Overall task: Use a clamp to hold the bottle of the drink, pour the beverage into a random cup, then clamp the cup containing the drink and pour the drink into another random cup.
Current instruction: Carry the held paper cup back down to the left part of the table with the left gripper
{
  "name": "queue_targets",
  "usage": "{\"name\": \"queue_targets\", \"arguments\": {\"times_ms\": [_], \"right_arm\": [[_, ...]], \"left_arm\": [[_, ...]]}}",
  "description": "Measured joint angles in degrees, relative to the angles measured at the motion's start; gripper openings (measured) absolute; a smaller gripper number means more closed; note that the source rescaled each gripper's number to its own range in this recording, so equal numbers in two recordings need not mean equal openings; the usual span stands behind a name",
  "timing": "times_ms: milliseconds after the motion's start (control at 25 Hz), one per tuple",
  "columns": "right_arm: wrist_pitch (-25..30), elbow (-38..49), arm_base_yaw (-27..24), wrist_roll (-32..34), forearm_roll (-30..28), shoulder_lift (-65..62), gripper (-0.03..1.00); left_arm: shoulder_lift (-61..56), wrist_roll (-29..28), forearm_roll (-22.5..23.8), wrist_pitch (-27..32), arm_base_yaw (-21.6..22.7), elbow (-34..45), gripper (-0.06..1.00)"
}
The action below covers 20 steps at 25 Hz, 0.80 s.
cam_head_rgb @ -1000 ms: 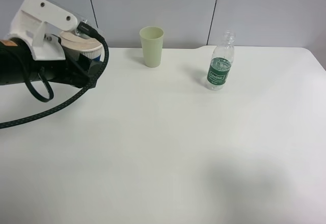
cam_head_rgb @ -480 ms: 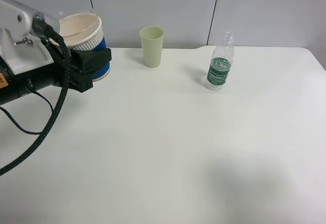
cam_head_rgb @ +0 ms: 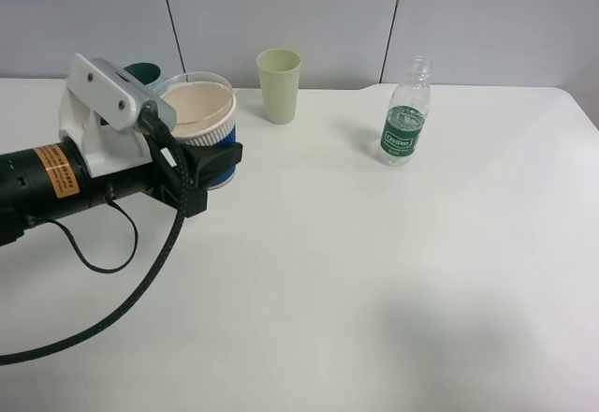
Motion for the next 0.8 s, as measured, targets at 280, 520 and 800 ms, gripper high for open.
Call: {"name": "queue_targets", "arguments": {"times_ms": [280,520,800], "right_arm": [[0.0,0.0,0.0,0.0,0.0,0.0,1.0],[0.0,0.0,0.0,0.0,0.0,0.0,1.0],[0.0,0.0,0.0,0.0,0.0,0.0,1.0]], "left_arm": [[13.2,4.6,-0.8,-16.0,0.0,0.0,0.04],[20.7,8.6,-1.5,-17.9,0.0,-1.5,0.04],[27.4,8.7,-1.5,-18.3,0.0,-6.7,0.04]]}}
